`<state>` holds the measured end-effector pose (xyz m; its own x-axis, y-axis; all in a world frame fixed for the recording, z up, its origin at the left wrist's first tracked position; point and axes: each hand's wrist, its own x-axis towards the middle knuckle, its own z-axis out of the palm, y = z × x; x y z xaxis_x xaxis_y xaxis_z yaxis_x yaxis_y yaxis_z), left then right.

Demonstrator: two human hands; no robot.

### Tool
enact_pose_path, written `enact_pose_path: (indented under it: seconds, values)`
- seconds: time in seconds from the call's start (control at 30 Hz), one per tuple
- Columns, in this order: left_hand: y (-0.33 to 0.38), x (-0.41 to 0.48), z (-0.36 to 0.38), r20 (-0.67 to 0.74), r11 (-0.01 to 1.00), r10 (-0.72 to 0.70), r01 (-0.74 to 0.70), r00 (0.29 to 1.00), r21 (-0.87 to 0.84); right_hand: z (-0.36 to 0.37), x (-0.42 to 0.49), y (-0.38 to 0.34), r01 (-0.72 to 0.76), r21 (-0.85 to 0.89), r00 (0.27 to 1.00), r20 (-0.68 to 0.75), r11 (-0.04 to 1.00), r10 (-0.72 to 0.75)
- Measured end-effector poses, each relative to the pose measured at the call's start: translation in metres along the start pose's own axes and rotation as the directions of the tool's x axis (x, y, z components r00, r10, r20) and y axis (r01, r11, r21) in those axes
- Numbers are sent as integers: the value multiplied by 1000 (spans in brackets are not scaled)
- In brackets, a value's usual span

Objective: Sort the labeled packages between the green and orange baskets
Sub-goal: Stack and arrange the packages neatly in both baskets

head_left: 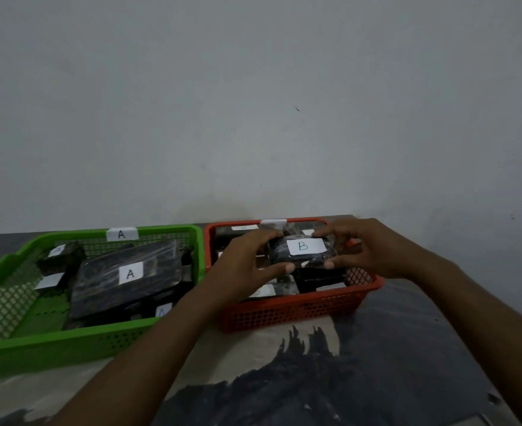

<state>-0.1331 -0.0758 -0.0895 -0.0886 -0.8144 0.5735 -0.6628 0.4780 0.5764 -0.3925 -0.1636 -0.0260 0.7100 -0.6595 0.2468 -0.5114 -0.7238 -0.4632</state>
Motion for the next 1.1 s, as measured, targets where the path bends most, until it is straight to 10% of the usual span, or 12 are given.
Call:
enact_pose_path:
  seconds: [0.37,1.1]
  values:
    - [1,49,64,412,989,-130,86,902,124,-13,-11,55,-166,-305,949,210,938,236]
    - [8,63,86,403,955,-175,55,899,292,6,18,52,-166,-567,889,268,807,371]
